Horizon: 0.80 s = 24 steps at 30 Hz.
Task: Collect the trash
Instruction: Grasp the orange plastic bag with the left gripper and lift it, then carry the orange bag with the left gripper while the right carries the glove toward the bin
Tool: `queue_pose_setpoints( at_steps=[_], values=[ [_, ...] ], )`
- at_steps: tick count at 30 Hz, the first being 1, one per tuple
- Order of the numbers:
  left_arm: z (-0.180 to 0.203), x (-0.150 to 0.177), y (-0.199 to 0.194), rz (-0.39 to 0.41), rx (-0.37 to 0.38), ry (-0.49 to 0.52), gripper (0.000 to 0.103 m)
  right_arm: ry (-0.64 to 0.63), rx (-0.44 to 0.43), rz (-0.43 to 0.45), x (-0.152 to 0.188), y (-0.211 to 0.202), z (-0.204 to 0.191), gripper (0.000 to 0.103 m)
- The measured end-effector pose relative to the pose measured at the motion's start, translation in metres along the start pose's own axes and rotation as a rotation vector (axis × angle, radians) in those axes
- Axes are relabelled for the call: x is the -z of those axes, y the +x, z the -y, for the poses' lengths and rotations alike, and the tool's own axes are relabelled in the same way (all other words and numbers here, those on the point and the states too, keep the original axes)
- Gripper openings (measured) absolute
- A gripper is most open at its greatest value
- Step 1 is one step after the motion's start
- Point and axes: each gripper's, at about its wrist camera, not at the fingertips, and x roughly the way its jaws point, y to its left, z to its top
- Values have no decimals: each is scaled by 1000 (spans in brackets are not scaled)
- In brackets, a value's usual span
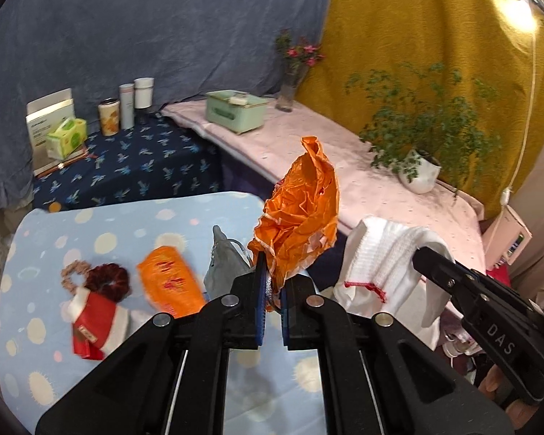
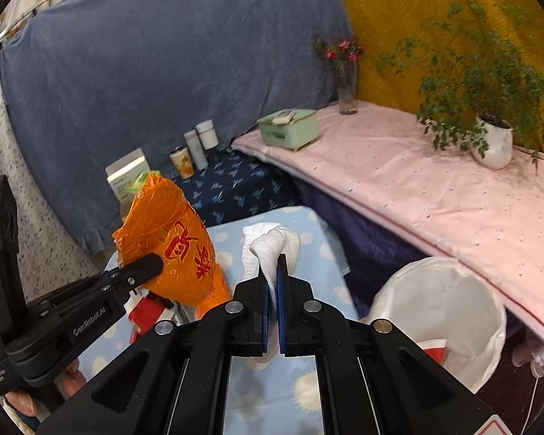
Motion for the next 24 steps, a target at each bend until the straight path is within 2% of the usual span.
queue_pose_setpoints(
  at_steps=[10, 15, 19, 24],
  values=[
    [86, -8, 23, -32, 138, 77, 6, 78, 105, 44, -8, -24, 73, 4],
    [115, -4, 38, -62, 172, 109, 6, 129, 145, 35, -4, -27, 110, 4],
    [124, 6, 44, -86, 169, 127, 6, 154, 156, 26, 4, -28, 127, 4],
    [103, 21, 48, -119, 138, 101, 6, 160, 132, -1, 15, -20, 127, 4]
  ],
)
